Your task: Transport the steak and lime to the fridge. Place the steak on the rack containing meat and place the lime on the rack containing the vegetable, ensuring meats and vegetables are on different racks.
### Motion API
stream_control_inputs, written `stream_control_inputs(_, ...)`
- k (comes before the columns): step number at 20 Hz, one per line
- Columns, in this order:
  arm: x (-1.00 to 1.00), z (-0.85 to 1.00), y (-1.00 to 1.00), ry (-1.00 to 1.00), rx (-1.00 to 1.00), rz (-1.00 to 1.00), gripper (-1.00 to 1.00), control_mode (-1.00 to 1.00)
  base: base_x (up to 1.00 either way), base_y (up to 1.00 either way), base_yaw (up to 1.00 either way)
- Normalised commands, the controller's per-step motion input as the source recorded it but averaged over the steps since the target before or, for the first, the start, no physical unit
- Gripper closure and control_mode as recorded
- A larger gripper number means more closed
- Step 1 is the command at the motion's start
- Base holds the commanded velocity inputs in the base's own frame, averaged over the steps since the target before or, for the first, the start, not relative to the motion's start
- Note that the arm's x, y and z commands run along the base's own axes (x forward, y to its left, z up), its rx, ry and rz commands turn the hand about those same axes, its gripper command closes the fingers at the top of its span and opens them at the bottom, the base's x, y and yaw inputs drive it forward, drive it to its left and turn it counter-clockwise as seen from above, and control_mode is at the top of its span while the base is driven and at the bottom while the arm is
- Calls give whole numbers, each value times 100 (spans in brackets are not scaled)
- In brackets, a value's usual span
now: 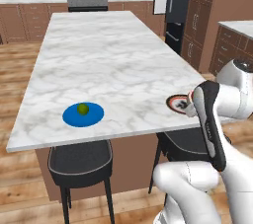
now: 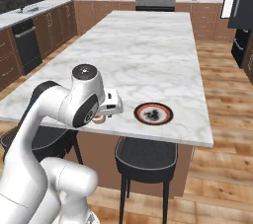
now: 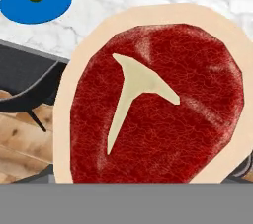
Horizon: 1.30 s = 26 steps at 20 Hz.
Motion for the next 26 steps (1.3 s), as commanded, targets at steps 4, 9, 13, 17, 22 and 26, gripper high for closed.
stream_control_inputs(4,-83,95,27,-3,2,-2,100,-100,0,0,0)
stream_control_inputs(9,-60,80,8,3,1,-7,100,-100,0,0,0)
stream_control_inputs(13,-51,52,0,0,3,0,100,-100,0,0,0)
stream_control_inputs(17,-66,58,2,0,3,0,100,-100,0,0,0)
stream_control_inputs(22,-78,34,25,-5,1,0,100,-100,0,0,0)
stream_control_inputs(26,-29,67,12,0,2,0,100,-100,0,0,0)
